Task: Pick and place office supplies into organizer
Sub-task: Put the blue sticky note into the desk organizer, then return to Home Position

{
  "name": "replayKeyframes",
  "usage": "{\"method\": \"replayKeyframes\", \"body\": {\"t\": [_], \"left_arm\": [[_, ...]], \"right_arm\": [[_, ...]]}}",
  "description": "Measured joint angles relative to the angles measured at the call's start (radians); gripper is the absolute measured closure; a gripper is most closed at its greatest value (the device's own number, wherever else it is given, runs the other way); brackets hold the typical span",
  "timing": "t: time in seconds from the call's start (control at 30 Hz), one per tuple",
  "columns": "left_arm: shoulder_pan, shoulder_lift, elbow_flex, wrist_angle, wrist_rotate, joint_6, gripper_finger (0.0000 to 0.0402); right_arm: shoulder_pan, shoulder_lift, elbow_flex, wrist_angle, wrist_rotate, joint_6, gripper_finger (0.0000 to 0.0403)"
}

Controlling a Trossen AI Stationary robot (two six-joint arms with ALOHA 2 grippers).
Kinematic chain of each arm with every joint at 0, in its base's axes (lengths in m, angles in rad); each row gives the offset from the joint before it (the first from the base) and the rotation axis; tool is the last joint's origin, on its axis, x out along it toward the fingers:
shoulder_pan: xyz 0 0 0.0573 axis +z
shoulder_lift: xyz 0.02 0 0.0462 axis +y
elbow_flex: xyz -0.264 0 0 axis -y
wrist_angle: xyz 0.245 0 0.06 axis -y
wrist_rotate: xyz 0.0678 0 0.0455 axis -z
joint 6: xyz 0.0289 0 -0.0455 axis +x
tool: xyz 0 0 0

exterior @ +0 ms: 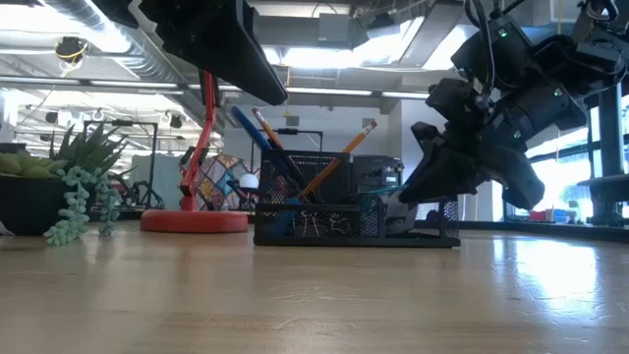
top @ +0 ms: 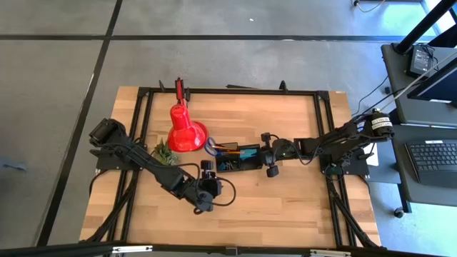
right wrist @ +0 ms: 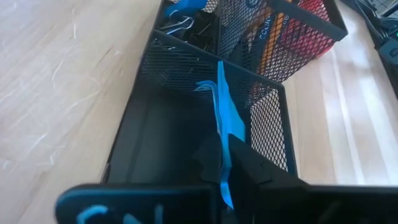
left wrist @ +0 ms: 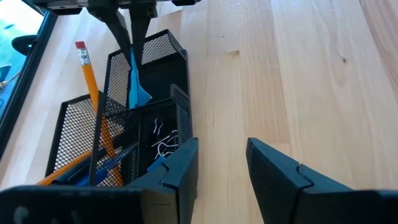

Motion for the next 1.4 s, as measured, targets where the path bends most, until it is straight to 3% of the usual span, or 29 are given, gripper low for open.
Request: {"method": "replayKeyframes", "body": {"t": [0.43, 0.67, 0.93, 1.13, 1.4], "left_arm": [[0.01, 0.0, 0.0, 0.0, 0.0, 0.001, 0.0272], [0.01, 0.0, 0.0, 0.0, 0.0, -0.01, 0.0272], [0.01, -0.003, 0.0, -0.005, 0.015, -0.026, 0.0272], [0.013, -0.018, -0.001, -0.006, 0.012, -0.026, 0.0272], [0.012, -0.087, -0.052, -0.029, -0.154, -0.138, 0.0272]], "right_arm": [[0.0, -0.001, 0.0, 0.003, 0.001, 0.007, 0.0336], [0.0, -0.005, 0.002, -0.002, 0.002, 0.087, 0.0272], [0.037, -0.033, 0.002, -0.061, 0.001, 0.231, 0.0259], [0.056, -0.139, 0.016, -0.18, 0.0, 0.309, 0.0258], [0.055, -0.331, 0.051, -0.301, 0.008, 0.382, 0.0258]]}}
